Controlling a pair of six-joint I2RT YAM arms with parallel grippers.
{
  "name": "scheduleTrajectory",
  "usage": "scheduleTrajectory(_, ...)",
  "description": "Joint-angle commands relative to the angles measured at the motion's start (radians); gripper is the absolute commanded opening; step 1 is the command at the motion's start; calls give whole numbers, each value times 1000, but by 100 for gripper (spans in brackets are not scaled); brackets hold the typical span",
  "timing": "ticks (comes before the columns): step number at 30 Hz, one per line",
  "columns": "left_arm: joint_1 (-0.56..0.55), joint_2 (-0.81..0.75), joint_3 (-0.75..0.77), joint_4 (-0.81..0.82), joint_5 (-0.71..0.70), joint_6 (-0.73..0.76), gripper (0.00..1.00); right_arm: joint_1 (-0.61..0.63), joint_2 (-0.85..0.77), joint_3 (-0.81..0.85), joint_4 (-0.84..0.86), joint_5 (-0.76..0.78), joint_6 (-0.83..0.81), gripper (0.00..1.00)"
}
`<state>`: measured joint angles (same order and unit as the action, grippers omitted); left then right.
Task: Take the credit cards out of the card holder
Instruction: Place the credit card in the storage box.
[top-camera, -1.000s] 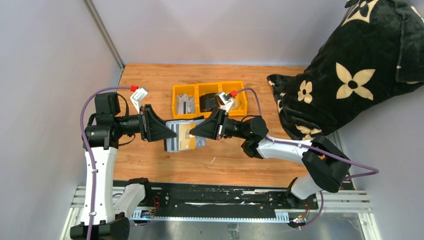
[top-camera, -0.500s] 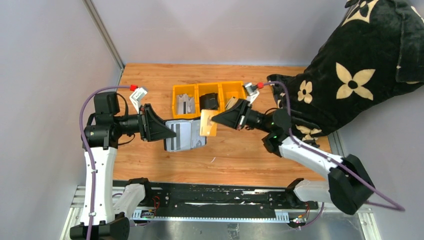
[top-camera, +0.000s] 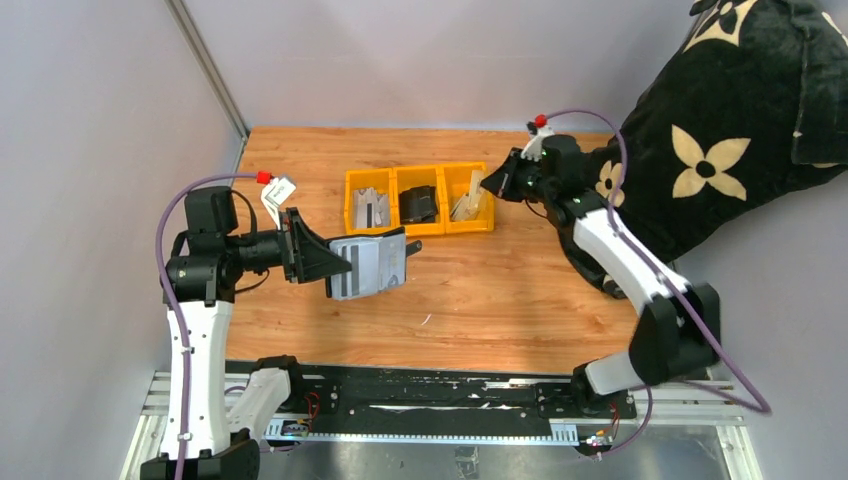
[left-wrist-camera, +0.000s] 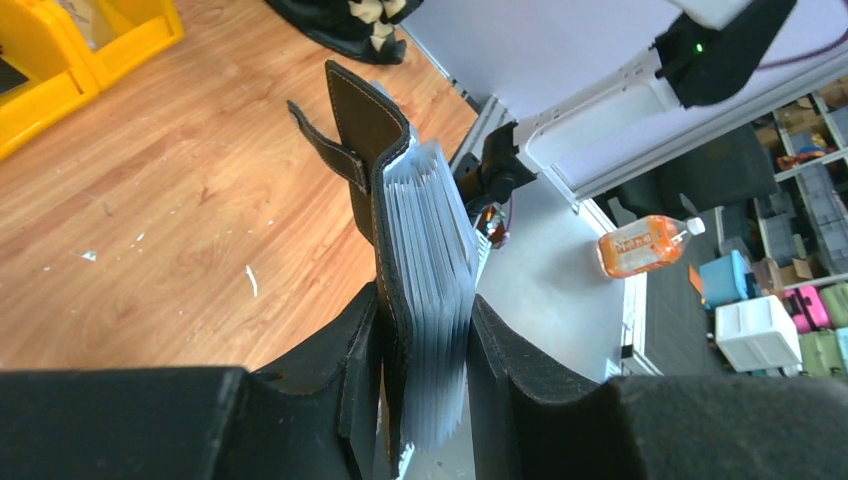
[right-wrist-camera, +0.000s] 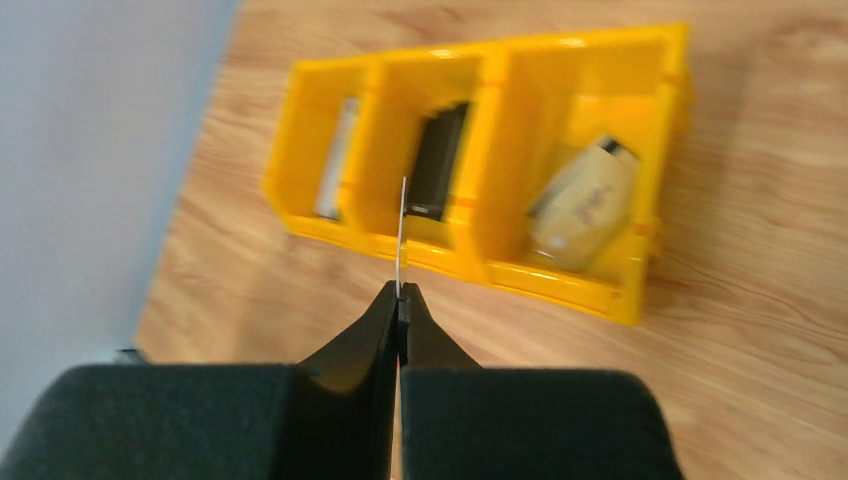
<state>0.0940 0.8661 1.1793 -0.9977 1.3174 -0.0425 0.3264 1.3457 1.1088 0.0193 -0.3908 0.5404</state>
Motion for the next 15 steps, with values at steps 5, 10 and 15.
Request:
scheduleTrajectory(5,-4,-27,24,6,-5,13,9,-5,396,305,-205,100,-171,0)
scheduleTrajectory(10,-4,-17,20,6,-2,21,8,23,557,427,-220,132,-209,0)
scheduleTrajectory(15,-4,-10,21,7,0,23,8,51,666,487,-192,162,-223,0)
